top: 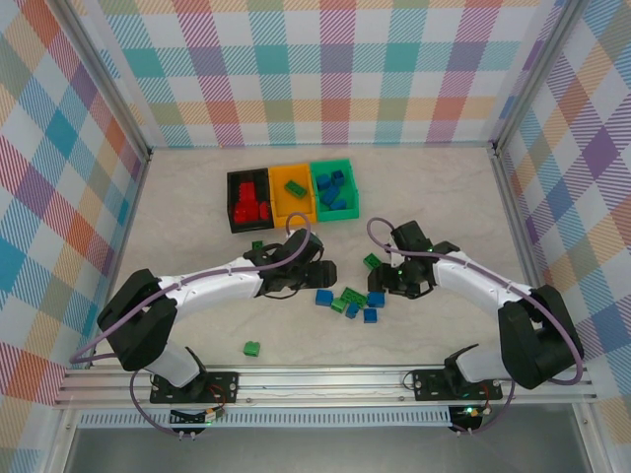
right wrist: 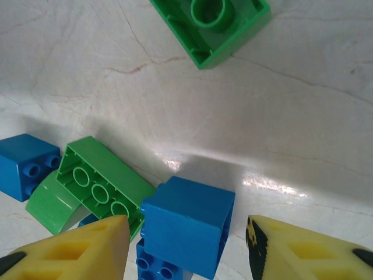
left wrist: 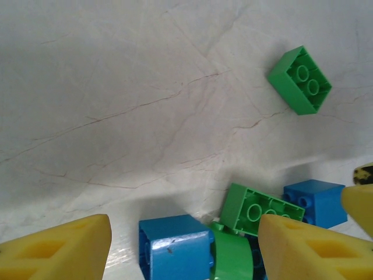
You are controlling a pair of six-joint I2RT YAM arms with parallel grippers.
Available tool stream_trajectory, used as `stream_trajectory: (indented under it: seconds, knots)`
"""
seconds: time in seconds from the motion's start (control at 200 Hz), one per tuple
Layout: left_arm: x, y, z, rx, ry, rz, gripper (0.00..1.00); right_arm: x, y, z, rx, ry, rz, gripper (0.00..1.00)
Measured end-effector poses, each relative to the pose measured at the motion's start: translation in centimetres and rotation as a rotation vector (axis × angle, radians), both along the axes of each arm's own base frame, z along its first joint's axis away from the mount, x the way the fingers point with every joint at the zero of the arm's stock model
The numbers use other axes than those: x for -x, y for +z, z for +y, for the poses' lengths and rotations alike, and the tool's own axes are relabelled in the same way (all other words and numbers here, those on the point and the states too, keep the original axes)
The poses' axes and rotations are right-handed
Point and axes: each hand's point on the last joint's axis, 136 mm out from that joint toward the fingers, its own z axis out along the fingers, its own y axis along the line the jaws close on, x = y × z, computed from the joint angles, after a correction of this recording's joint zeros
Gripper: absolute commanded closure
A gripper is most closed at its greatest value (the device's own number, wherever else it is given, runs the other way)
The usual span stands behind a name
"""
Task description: Sort the legos into containers by color
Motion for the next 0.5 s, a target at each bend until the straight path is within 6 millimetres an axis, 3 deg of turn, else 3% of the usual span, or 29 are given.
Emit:
stream_trajectory:
  seconds: [0.5]
  knots:
    - [-0.1, 0.0, -0.5, 0.004, -0.002, -0.014, 0.33, 1.2, -0.2, 0.8, 0.004, 0.023, 0.024, 0.43]
